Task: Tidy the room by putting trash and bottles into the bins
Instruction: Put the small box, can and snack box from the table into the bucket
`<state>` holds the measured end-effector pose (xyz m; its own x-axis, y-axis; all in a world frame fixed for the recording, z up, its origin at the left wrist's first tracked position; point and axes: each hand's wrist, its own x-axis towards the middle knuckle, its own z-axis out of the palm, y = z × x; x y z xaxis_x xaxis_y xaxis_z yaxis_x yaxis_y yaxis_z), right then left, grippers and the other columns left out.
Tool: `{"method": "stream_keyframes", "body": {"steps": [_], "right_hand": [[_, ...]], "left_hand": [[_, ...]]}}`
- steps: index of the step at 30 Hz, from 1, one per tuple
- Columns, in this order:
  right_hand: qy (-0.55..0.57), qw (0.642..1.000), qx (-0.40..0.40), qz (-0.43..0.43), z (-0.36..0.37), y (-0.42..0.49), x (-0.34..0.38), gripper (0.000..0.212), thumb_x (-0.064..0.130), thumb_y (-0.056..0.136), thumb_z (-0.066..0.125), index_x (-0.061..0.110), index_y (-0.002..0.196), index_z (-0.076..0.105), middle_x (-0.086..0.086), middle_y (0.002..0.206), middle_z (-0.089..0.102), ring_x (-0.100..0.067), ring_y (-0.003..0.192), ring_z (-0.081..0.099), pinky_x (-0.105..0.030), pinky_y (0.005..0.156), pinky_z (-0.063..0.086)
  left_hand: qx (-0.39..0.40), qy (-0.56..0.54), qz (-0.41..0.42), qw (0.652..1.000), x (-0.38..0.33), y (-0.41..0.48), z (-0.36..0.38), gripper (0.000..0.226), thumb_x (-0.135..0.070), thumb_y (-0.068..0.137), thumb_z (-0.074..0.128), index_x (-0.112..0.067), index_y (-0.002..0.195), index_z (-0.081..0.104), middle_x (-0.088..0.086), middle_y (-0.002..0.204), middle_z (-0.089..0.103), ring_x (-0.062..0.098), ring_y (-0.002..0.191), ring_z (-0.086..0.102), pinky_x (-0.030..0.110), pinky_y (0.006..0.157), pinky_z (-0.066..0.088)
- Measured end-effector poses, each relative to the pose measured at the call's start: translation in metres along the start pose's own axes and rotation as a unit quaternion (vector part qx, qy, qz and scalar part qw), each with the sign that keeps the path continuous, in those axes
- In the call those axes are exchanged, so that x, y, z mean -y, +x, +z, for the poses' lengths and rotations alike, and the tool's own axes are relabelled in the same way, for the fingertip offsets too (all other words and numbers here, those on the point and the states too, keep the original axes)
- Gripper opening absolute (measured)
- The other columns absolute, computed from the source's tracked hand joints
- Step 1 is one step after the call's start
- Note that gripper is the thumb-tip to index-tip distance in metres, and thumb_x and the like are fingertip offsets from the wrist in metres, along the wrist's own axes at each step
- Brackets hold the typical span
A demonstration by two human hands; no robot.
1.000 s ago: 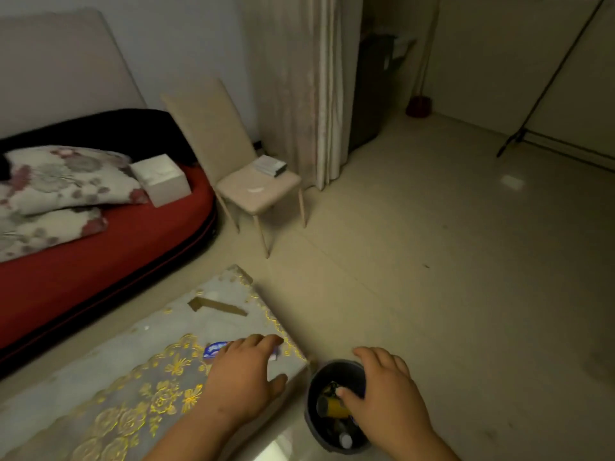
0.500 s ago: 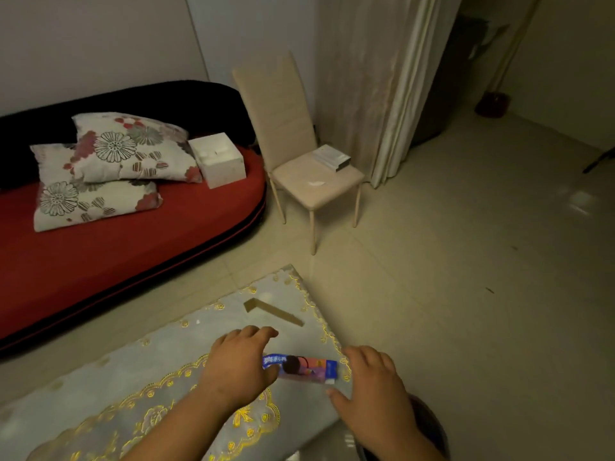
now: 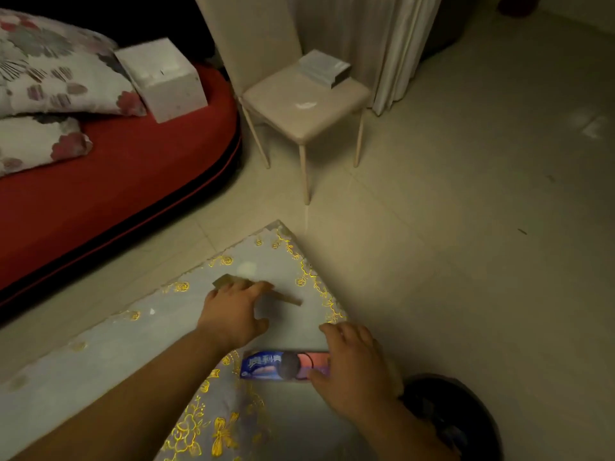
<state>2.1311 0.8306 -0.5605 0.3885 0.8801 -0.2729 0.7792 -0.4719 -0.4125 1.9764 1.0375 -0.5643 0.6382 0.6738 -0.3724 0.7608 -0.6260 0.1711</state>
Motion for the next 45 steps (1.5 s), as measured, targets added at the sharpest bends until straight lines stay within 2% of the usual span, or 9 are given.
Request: {"method": "stream_keyframes", "body": {"steps": [5, 7, 11, 14, 21, 26, 30, 38, 45], "right_hand": [[0.019, 0.999, 0.007, -0.038, 0.081, 0.027, -0.012, 0.063, 0.056, 0.062, 0.058, 0.039, 0.122, 0.051, 0.011, 0.117, 0.056, -0.022, 0.11, 0.051, -0.041, 0.089, 0.047], [0.011, 0.998, 0.021, -0.065, 0.108, 0.03, -0.016, 0.063, 0.052, 0.059, 0.061, 0.04, 0.12, 0.049, 0.013, 0.113, 0.055, -0.02, 0.105, 0.052, -0.038, 0.084, 0.048], [-0.018, 0.997, 0.043, -0.055, 0.138, 0.031, -0.023, 0.06, 0.034, 0.062, 0.065, 0.036, 0.12, 0.049, 0.01, 0.112, 0.056, -0.023, 0.1, 0.055, -0.039, 0.082, 0.047], [-0.009, 0.998, 0.05, -0.033, 0.133, 0.027, -0.021, 0.059, 0.034, 0.067, 0.062, 0.036, 0.124, 0.048, 0.008, 0.114, 0.057, -0.025, 0.101, 0.055, -0.041, 0.086, 0.045], [0.045, 0.997, 0.014, 0.054, 0.04, -0.009, -0.014, 0.062, 0.04, 0.07, 0.057, 0.041, 0.131, 0.044, 0.011, 0.116, 0.057, -0.021, 0.107, 0.053, -0.035, 0.088, 0.045], [0.064, 0.995, -0.033, 0.072, -0.05, -0.048, 0.008, 0.061, 0.042, 0.068, 0.056, 0.043, 0.128, 0.047, 0.012, 0.112, 0.058, -0.019, 0.102, 0.057, -0.037, 0.083, 0.05], [0.085, 0.987, -0.089, 0.107, -0.124, -0.083, 0.027, 0.058, 0.042, 0.069, 0.063, 0.041, 0.126, 0.051, 0.01, 0.107, 0.06, -0.021, 0.1, 0.058, -0.037, 0.082, 0.05], [0.127, 0.954, -0.206, 0.178, -0.231, -0.171, 0.036, 0.051, 0.043, 0.077, 0.064, 0.043, 0.126, 0.048, 0.012, 0.101, 0.056, -0.015, 0.093, 0.059, -0.034, 0.076, 0.051], [0.148, 0.931, -0.256, 0.214, -0.262, -0.253, -0.014, 0.054, 0.04, 0.077, 0.068, 0.04, 0.128, 0.05, 0.013, 0.101, 0.056, -0.012, 0.09, 0.059, -0.033, 0.074, 0.052]], "left_hand": [[-0.001, 0.079, 0.012, 0.997, 0.008, 0.062, 0.061, 0.082, -0.059, 0.076, 0.066, -0.051, 0.147, 0.025, 0.001, 0.155, 0.037, 0.032, 0.147, 0.025, 0.065, 0.113, 0.012], [-0.003, 0.098, 0.016, 0.995, 0.012, 0.079, 0.077, 0.071, -0.056, 0.082, 0.062, -0.049, 0.145, 0.03, 0.0, 0.148, 0.046, 0.033, 0.145, 0.029, 0.068, 0.114, 0.006], [-0.008, 0.148, 0.039, 0.988, 0.022, 0.095, 0.09, 0.037, -0.034, 0.093, 0.049, -0.043, 0.129, 0.048, -0.005, 0.119, 0.061, 0.029, 0.118, 0.053, 0.059, 0.113, 0.024], [-0.014, 0.147, 0.052, 0.988, 0.025, 0.094, 0.082, 0.03, -0.026, 0.094, 0.048, -0.04, 0.12, 0.05, -0.006, 0.109, 0.062, 0.027, 0.104, 0.06, 0.044, 0.093, 0.043], [-0.051, 0.011, 0.055, 0.997, 0.0, 0.024, 0.006, 0.039, -0.02, 0.095, 0.049, -0.039, 0.129, 0.05, 0.001, 0.104, 0.062, 0.029, 0.087, 0.064, 0.035, 0.061, 0.052], [-0.085, -0.025, 0.046, 0.995, -0.028, -0.038, -0.077, 0.032, -0.026, 0.098, 0.05, -0.04, 0.126, 0.049, -0.005, 0.095, 0.061, 0.023, 0.078, 0.06, 0.034, 0.059, 0.052], [-0.128, -0.071, 0.041, 0.988, -0.056, -0.085, -0.147, 0.032, -0.024, 0.095, 0.053, -0.042, 0.12, 0.046, -0.008, 0.083, 0.055, 0.018, 0.064, 0.054, 0.029, 0.049, 0.04], [-0.164, -0.105, 0.098, 0.976, -0.138, -0.161, -0.217, 0.037, -0.025, 0.092, 0.052, -0.045, 0.122, 0.044, -0.01, 0.078, 0.051, 0.014, 0.061, 0.048, 0.028, 0.044, 0.026], [-0.143, -0.136, 0.169, 0.966, -0.231, -0.192, -0.21, 0.039, -0.031, 0.089, 0.054, -0.05, 0.12, 0.042, -0.013, 0.079, 0.057, 0.01, 0.064, 0.057, 0.03, 0.047, 0.044]]}}
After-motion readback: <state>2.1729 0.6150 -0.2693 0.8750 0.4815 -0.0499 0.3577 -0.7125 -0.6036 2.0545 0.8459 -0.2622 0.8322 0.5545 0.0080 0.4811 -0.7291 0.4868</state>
